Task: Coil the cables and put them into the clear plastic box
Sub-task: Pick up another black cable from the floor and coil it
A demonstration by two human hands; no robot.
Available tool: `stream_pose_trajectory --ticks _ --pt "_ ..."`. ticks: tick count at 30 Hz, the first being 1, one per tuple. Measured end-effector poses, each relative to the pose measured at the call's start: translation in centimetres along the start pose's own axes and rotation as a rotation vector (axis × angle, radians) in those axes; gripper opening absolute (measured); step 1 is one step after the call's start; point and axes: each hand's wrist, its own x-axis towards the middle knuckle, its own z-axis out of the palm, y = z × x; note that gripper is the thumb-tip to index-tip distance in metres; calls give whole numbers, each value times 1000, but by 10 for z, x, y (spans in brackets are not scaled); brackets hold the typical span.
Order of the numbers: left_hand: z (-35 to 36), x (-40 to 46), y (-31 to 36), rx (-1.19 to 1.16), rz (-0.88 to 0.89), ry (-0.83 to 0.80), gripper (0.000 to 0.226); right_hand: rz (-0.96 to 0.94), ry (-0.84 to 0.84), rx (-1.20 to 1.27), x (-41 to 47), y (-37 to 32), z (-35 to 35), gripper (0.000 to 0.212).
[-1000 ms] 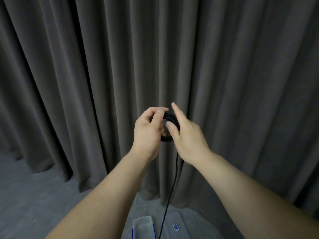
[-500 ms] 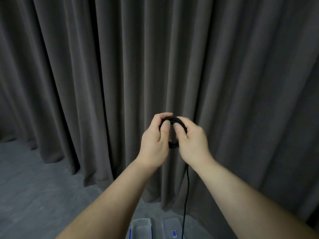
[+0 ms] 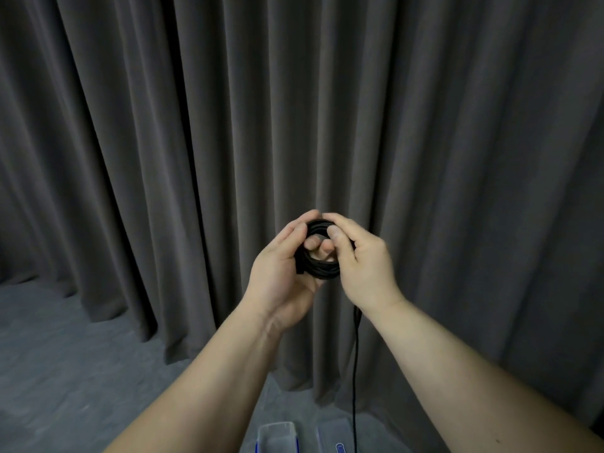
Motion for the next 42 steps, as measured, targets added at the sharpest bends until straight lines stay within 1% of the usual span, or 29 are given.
stream_pose_trajectory --ticks 2,3,6,7,9,10,11,12,13,15,16,17,18,19,20,21,22,23,25,28,30,32,34,35,36,38,39,40,42 --pt "0 -2 4 -26 -23 -23 22 23 -15 51 -1 1 0 27" --pt "2 -2 5 -27 -15 -8 22 27 -22 68 -2 1 1 25" --pt "0 0 3 89 79 93 26 61 -82 128 -3 -4 4 25" --pt "-3 2 5 162 135 125 27 106 -143 141 -4 -5 4 25" --pt "-11 7 12 304 255 168 27 226 -315 145 -11 -2 2 25" --pt "-16 10 17 354 309 185 26 290 -398 141 -16 2 1 27" --pt "-21 12 24 385 347 204 26 346 -447 122 -22 6 -2 30" --pt "-26 14 31 404 371 226 27 384 -443 99 -28 10 -4 31" --pt "-30 15 38 413 384 252 27 414 -390 88 -32 13 -6 30" --pt "-37 16 49 403 395 303 28 450 -210 79 -35 17 -11 20" --pt "-39 17 54 393 398 328 28 427 -127 34 -35 18 -13 15" --pt "-41 17 56 392 396 352 28 344 -66 -79 -34 15 -13 12" --pt "-41 17 58 397 393 372 28 214 -58 -269 -32 13 -14 9" --pt "-39 18 57 400 392 382 27 83 -116 -492 -30 7 -13 7" --pt "-38 18 56 401 394 382 27 -31 -229 -695 -28 -4 -10 10" --pt "-35 19 55 404 399 373 26 -105 -371 -847 -25 -15 -5 15" --pt "-33 18 54 414 407 360 26 -159 -505 -923 -21 -24 0 20" --pt "-30 18 52 435 410 346 26 -204 -606 -948 -17 -33 4 23" --pt "-26 14 48 503 395 317 25 -291 -722 -924 -9 -51 10 29" --pt "-23 7 41 594 329 249 26 -334 -767 -770 6 -67 10 30" --pt "-24 5 38 595 259 210 28 -355 -711 -649 15 -69 7 25" --pt "-25 5 36 581 224 185 29 -348 -581 -491 19 -66 4 18" --pt "-22 4 33 580 203 146 28 -312 -439 -346 18 -62 3 5" --pt "-20 3 30 574 193 120 28 -293 -374 -309 18 -60 4 5" --pt "-17 2 27 557 180 98 30 -266 -305 -302 18 -57 4 15" --pt "-15 3 23 542 156 92 35 -138 -191 -310 21 -52 5 33" --pt "-15 4 22 548 145 108 37 -56 -165 -291 23 -49 4 36" --pt "-15 6 21 554 141 128 38 21 -174 -253 24 -46 2 36" --pt "-18 9 22 548 156 163 38 128 -305 -121 27 -42 -3 27"
